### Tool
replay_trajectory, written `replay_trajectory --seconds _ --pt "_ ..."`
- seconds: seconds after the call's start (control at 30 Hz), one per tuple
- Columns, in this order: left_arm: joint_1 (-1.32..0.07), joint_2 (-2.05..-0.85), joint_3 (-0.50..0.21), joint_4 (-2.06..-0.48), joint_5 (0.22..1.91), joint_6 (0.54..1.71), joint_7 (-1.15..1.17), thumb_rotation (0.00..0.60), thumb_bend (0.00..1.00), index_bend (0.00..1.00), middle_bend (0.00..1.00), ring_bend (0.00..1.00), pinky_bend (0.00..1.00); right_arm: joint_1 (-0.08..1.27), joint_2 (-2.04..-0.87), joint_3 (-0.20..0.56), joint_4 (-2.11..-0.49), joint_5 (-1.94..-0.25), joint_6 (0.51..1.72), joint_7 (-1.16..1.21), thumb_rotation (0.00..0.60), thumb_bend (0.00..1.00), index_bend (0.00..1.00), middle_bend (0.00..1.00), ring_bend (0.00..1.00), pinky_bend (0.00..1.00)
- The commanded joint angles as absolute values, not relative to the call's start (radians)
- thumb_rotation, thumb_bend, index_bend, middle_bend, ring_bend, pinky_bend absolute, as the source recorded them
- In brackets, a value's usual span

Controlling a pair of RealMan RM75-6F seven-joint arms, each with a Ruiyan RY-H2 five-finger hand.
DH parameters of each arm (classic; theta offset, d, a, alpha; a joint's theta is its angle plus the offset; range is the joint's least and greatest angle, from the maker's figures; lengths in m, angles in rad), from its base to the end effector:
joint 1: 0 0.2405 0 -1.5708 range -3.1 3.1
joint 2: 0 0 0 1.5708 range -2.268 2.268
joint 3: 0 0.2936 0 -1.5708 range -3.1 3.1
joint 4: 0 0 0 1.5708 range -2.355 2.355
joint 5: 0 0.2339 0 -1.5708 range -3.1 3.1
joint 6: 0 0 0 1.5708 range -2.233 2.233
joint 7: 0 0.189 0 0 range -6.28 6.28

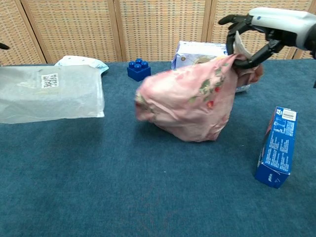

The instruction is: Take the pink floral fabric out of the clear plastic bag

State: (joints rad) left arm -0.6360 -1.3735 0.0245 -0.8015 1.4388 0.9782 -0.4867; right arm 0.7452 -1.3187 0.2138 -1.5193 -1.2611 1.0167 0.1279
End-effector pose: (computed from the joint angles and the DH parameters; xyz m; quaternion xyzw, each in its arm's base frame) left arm -0.3774 0.4648 0.1185 -0.6952 -0.3745 -0.3243 0.5209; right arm -0.1602 -0.4468 0.0490 0.6726 -0.4136 0.4872 0.3731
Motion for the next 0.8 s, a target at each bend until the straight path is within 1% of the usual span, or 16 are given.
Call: replay_trajectory --seconds 0.03,0.23,0.37,0.4,0.43,0.47,0.5,0.53,0.57,0.6,0.67,0.73,0.8 --pt "-0.556 -1.345 0.017 -0.624 1.377 0.934 -0.590 0.600 0.58 0.72 0.00 0.00 0.00 0.712 -1.291 0.198 -1.433 -1.266 1.017 0.169 0.600 0.69 0.81 0.00 0.00 0.00" --pt "-0.532 -1.365 0.008 -0.522 1.370 0.907 -0.659 0.600 0.58 0.72 0.00 0.00 0.00 0.692 -1.289 0.196 -1.377 -1.259 1.012 0.195 0.600 0.69 0.81 0.00 0.00 0.00" --pt "-0.523 -1.388 0.006 -0.481 1.385 0.908 -0.726 0.600 0.58 0.71 0.00 0.00 0.00 0.676 -1.284 0.188 -1.370 -1.276 1.017 0.220 0.600 0.69 0.81 0.00 0.00 0.00" --pt "-0.523 -1.398 0.007 -0.471 1.394 0.916 -0.740 0.600 0.57 0.62 0.00 0.00 0.00 0.672 -1.281 0.184 -1.375 -1.288 1.021 0.226 0.600 0.69 0.76 0.00 0.00 0.00" --pt "-0.522 -1.404 0.008 -0.466 1.400 0.921 -0.750 0.600 0.49 0.44 0.00 0.00 0.00 0.668 -1.278 0.182 -1.381 -1.297 1.025 0.231 0.600 0.60 0.63 0.00 0.00 0.00" --pt "-0.522 -1.408 0.010 -0.465 1.407 0.921 -0.761 0.600 0.40 0.30 0.00 0.00 0.00 0.664 -1.275 0.180 -1.387 -1.308 1.032 0.236 0.600 0.48 0.50 0.00 0.00 0.00" --pt "-0.523 -1.407 0.015 -0.470 1.416 0.915 -0.773 0.600 0.25 0.11 0.00 0.00 0.00 0.660 -1.269 0.174 -1.393 -1.323 1.040 0.236 0.600 0.28 0.26 0.00 0.00 0.00" --pt "-0.525 -1.400 0.021 -0.483 1.428 0.913 -0.788 0.600 0.12 0.01 0.00 0.00 0.00 0.653 -1.257 0.166 -1.403 -1.339 1.047 0.230 0.600 0.09 0.10 0.00 0.00 0.00" --pt "-0.525 -1.393 0.023 -0.495 1.434 0.916 -0.796 0.600 0.07 0.00 0.00 0.00 0.00 0.648 -1.246 0.163 -1.412 -1.344 1.053 0.216 0.600 0.02 0.03 0.00 0.00 0.00" --pt "-0.522 -1.383 0.021 -0.515 1.438 0.929 -0.804 0.600 0.04 0.00 0.00 0.00 0.00 0.640 -1.232 0.160 -1.427 -1.342 1.063 0.180 0.600 0.00 0.00 0.00 0.00 0.00" --pt "-0.506 -1.358 0.008 -0.568 1.438 0.984 -0.824 0.600 0.02 0.00 0.00 0.00 0.00 0.615 -1.205 0.159 -1.461 -1.340 1.106 0.111 0.600 0.00 0.00 0.00 0.00 0.00" --pt "-0.465 -1.307 -0.010 -0.669 1.433 1.083 -0.816 0.600 0.01 0.00 0.00 0.00 0.00 0.563 -1.173 0.150 -1.500 -1.362 1.201 0.052 0.600 0.00 0.00 0.00 0.00 0.00" --pt "-0.426 -1.255 -0.025 -0.786 1.423 1.162 -0.760 0.600 0.01 0.00 0.00 0.00 0.00 0.522 -1.155 0.141 -1.529 -1.383 1.264 0.044 0.600 0.00 0.00 0.00 0.00 0.00"
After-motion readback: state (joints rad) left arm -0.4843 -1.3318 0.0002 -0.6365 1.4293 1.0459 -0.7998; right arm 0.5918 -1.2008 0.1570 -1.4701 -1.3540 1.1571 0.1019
